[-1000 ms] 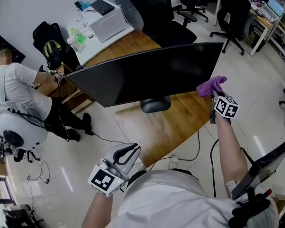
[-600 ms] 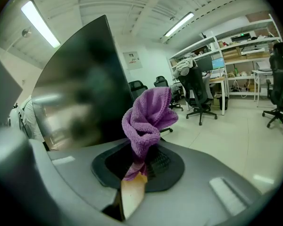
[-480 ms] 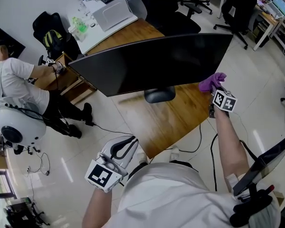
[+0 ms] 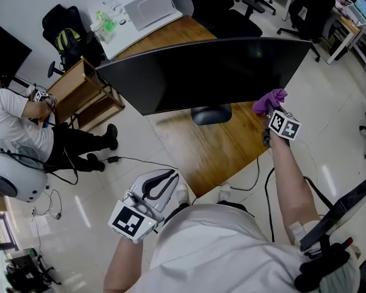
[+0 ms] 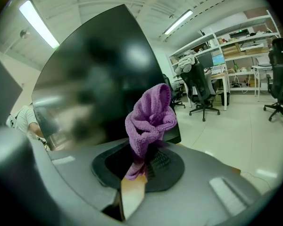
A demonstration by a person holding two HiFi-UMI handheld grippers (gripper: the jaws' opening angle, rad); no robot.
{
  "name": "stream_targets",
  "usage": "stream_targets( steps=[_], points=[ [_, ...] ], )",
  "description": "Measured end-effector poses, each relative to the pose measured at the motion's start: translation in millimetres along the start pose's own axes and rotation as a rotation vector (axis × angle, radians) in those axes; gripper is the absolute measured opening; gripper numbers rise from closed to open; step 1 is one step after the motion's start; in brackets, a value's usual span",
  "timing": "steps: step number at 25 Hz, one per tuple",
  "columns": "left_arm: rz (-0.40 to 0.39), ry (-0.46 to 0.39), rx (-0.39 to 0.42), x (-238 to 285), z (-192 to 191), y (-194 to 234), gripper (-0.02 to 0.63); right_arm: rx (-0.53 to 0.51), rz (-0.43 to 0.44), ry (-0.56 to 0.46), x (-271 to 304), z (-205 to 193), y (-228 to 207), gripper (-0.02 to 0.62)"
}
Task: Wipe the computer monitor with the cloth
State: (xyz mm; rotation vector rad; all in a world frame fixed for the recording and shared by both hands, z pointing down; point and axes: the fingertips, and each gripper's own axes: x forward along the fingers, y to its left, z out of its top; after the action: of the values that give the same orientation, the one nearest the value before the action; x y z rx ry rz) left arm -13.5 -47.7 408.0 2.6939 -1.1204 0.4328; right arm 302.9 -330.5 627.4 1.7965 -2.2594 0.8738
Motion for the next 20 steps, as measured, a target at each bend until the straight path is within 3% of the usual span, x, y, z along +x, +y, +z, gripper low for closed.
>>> stream_targets(
  steps=[20],
  points=[
    [-0.042,-0.009,-0.009,-30.5,-18.9,25.2,0.057,-0.038,0.02,0.02,13.9,-25.4,78.1,0.048]
  ],
)
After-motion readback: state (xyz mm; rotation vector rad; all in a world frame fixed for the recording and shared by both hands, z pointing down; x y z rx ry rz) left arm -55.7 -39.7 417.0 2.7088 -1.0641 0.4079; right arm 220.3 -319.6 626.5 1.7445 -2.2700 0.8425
